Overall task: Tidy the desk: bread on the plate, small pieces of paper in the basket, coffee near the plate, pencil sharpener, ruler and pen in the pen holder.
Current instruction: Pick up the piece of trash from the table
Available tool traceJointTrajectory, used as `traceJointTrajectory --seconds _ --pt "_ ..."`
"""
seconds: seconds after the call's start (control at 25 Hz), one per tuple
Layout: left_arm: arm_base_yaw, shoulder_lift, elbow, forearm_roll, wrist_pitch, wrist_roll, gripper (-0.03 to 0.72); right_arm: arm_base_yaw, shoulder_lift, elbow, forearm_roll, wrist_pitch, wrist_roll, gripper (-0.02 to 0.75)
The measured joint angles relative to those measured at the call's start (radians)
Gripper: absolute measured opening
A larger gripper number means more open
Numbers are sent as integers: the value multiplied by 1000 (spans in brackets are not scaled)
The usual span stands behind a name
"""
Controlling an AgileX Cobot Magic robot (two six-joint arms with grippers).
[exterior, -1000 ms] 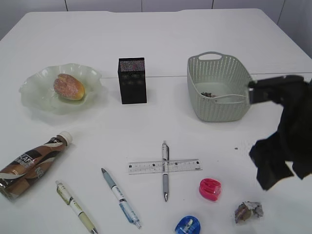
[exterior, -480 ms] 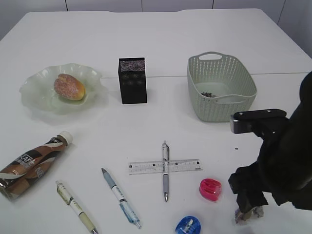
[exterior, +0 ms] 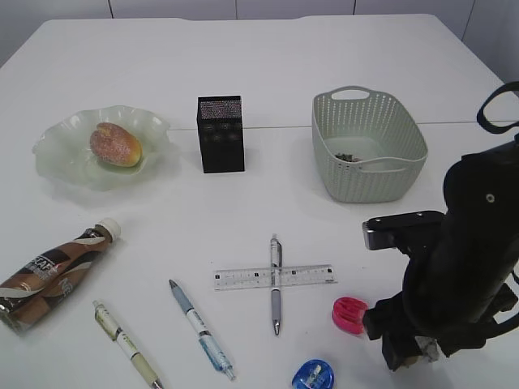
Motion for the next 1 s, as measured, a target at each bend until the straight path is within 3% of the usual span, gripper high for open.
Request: traceJointTrajectory --seconds 0.64,1.0 --pt "0 0 0 0 -7 0 479 0 66 0 -1 -81 14 524" --pt "0 0 0 0 -22 0 479 0 91 0 -2 -80 17 326"
